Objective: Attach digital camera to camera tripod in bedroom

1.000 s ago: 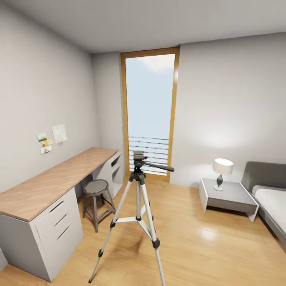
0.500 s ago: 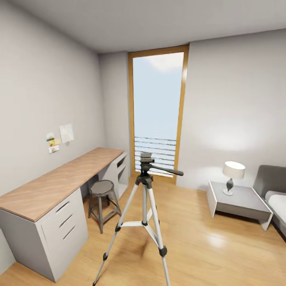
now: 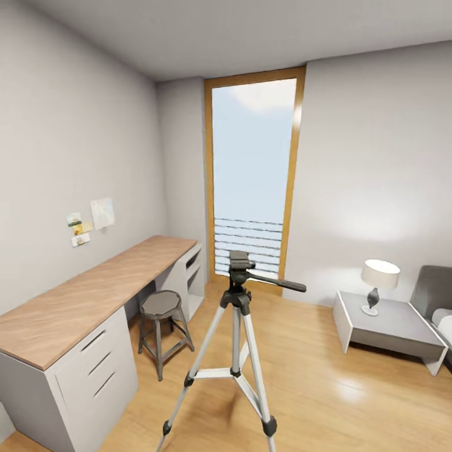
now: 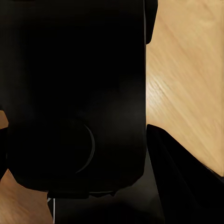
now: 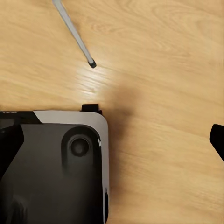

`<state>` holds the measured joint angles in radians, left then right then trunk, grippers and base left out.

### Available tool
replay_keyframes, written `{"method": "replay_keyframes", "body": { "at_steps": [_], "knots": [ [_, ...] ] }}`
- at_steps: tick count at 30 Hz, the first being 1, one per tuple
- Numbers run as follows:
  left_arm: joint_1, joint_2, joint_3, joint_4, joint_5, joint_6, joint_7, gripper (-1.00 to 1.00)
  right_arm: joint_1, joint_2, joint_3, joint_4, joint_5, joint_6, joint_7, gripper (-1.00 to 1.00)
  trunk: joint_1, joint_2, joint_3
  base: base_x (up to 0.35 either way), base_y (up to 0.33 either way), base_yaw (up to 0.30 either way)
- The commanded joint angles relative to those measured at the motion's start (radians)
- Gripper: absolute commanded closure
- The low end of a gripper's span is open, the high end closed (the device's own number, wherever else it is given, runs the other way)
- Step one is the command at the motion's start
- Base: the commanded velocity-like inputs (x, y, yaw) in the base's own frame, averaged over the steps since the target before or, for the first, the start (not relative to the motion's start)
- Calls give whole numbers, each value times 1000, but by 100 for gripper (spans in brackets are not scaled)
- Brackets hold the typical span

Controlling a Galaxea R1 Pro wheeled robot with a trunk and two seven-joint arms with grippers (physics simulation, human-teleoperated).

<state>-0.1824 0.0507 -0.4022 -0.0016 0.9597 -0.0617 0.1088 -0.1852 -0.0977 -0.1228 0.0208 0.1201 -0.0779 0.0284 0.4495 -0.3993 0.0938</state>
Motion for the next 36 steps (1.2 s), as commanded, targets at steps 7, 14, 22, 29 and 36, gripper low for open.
{"method": "replay_keyframes", "body": {
  "at_steps": [7, 14, 22, 29, 36],
  "knots": [
    [0, 0, -9, 0, 6, -1, 2, 100, -1, -1, -8, 2, 10, -4, 2, -100, 0, -1, 0, 27, 9, 0],
    [0, 0, -9, 0, 6, -1, 2, 100, 0, 0, -8, 2, 11, -4, 3, -100, 0, -1, 0, 3, 1, 0],
    [0, 0, -9, -1, 6, 0, 2, 100, -1, 5, -8, 2, 10, -1, 5, -100, 0, -1, 0, 0, 0, 0],
    [0, 0, -9, -1, 7, 0, 2, 100, 0, 4, -9, 2, 10, 0, 5, -100, 0, -1, 0, 0, 0, 0],
    [0, 0, -9, -1, 8, -1, 2, 100, 0, 4, -9, 2, 10, 0, 9, -100, 0, -1, 0, 0, 0, 0]
  ]
}}
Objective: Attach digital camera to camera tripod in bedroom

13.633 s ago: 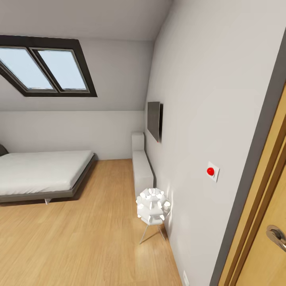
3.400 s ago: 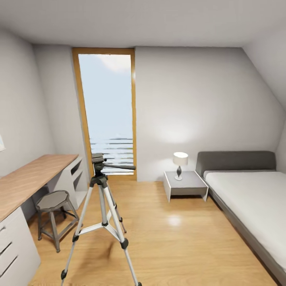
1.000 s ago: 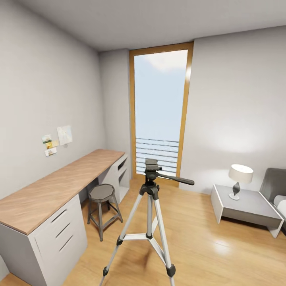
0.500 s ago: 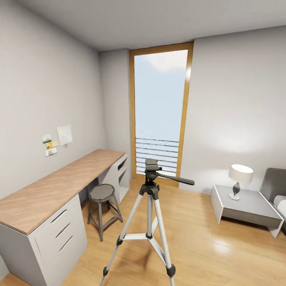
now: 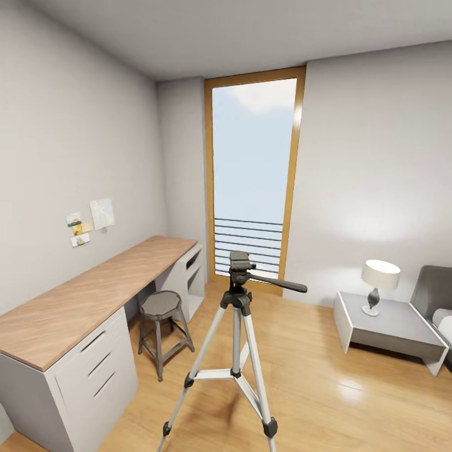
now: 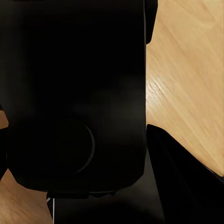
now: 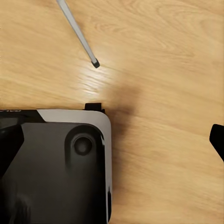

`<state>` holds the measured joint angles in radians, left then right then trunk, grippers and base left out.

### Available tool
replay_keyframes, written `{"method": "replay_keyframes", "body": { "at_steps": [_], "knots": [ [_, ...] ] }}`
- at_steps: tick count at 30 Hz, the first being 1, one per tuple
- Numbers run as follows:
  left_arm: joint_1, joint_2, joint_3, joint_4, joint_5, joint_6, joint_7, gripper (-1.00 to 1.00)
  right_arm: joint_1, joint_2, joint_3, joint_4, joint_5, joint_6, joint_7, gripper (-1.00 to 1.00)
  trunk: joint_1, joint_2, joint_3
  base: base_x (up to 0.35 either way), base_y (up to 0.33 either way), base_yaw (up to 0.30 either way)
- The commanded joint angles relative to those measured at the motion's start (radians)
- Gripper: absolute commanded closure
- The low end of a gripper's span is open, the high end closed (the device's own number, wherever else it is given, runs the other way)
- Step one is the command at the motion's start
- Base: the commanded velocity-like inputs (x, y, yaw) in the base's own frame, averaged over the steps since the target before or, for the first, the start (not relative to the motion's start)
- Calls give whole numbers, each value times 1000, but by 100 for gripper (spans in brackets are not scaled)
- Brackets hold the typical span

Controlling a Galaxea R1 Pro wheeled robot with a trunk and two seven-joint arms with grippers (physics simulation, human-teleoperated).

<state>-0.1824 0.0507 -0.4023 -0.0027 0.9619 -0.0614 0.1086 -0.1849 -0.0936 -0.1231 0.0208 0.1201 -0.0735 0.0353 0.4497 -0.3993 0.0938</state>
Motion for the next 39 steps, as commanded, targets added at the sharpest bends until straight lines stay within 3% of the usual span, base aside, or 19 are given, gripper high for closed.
{"method": "replay_keyframes", "body": {
  "at_steps": [1, 13, 39],
  "knots": [
    [0, 0, -9, 0, 6, -1, 2, 100, -1, 0, -9, 2, 10, -5, 3, -100, 0, -1, 0, 0, 0, 0],
    [0, 0, -9, 0, 12, -1, 3, 100, -1, -3, -10, 3, 9, -10, -6, -100, 0, -1, -1, 0, 0, 0],
    [0, 0, -9, 0, 15, -2, 3, 100, -1, -5, -5, 2, 16, -12, -6, -100, 0, -1, -42, 0, 0, 0]
  ]
}}
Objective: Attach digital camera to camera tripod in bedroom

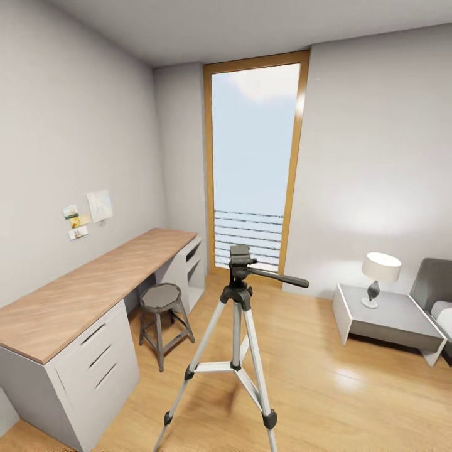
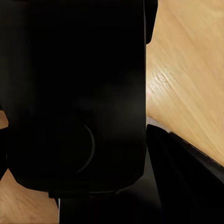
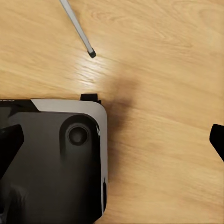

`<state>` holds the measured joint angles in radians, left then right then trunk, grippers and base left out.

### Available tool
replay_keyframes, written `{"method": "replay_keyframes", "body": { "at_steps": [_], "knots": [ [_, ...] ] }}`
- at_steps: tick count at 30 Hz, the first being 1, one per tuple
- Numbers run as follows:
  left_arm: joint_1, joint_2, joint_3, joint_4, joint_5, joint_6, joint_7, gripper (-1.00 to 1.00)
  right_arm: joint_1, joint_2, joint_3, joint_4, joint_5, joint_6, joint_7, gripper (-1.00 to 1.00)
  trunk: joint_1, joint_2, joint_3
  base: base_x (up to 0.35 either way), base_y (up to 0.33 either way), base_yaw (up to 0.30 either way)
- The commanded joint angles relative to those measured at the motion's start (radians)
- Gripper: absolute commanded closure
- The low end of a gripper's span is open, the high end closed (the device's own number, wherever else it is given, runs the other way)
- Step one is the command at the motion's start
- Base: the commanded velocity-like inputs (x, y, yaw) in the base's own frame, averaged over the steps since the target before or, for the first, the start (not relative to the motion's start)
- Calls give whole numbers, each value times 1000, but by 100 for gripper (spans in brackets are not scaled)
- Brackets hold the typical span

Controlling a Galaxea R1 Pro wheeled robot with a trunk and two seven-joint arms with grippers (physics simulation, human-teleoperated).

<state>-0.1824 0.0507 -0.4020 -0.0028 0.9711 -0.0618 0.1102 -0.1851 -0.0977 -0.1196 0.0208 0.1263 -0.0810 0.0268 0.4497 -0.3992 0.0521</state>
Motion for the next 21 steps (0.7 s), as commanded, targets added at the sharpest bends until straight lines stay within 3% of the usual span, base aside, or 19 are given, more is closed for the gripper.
{"method": "replay_keyframes", "body": {
  "at_steps": [1, 21],
  "knots": [
    [0, 0, -9, 0, 6, -1, 2, 100, -1, -1, -9, 2, 10, -5, 2, -100, 0, -1, -2, 0, 0, 0],
    [0, 0, -11, -4, -1, -1, 0, 100, -1, -4, -8, 2, 10, -3, 2, -100, 0, -1, -34, 0, 0, 0]
  ]
}}
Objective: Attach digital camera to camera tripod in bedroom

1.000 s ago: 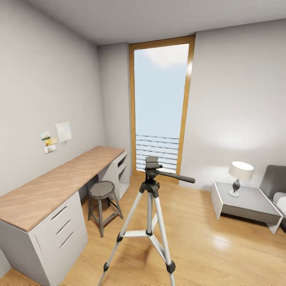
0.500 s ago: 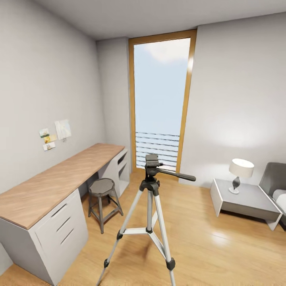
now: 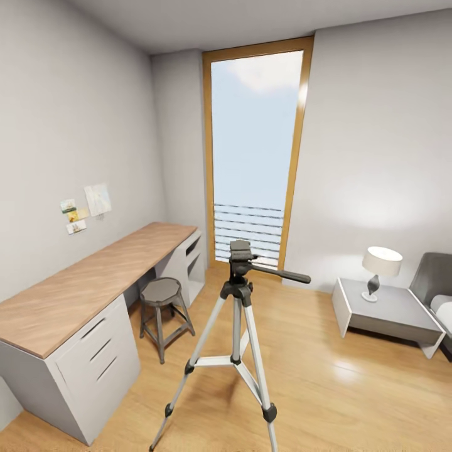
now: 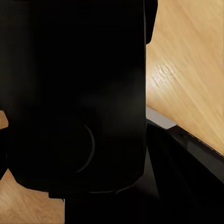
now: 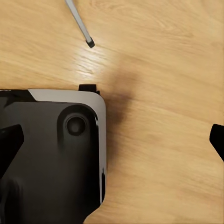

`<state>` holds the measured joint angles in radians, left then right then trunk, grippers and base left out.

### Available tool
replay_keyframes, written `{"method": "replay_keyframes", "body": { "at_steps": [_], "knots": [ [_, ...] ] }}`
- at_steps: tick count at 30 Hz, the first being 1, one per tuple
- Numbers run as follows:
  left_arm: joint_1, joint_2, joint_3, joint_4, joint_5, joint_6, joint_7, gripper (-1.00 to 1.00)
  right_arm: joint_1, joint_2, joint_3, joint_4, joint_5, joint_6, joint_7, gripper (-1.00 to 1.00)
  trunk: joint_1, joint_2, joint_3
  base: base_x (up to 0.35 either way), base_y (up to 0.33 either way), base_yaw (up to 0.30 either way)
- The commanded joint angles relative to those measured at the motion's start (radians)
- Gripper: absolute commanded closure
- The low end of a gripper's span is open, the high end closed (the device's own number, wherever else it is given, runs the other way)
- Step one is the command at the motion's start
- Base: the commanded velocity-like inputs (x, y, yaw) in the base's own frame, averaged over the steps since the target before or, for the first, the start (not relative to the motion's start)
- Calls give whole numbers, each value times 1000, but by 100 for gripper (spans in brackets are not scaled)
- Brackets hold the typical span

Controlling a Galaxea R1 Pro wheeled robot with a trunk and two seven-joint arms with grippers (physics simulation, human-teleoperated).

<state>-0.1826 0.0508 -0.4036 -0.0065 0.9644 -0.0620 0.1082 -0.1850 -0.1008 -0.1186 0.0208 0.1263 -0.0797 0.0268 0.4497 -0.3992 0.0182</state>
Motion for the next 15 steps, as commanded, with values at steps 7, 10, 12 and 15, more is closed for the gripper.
{"method": "replay_keyframes", "body": {
  "at_steps": [7, 10, 12, 15],
  "knots": [
    [0, 0, -10, -1, -2, 3, -6, 100, -1, 0, -9, 2, 12, -5, 2, -100, 0, -1, -12, 0, 0, 0],
    [0, 0, -12, -1, -2, 7, -30, 100, -1, 0, -9, 2, 12, -4, 3, -100, 0, -1, -17, 0, 0, 0],
    [0, 1, -14, 0, -2, 8, -58, 100, -1, 1, -9, 2, 12, -4, 3, -100, 0, -1, -20, 0, 0, 0],
    [0, 3, -16, 1, -2, 8, -98, 100, -1, 0, -9, 3, 9, -2, 4, -100, 0, -1, -25, 0, 0, 0]
  ]
}}
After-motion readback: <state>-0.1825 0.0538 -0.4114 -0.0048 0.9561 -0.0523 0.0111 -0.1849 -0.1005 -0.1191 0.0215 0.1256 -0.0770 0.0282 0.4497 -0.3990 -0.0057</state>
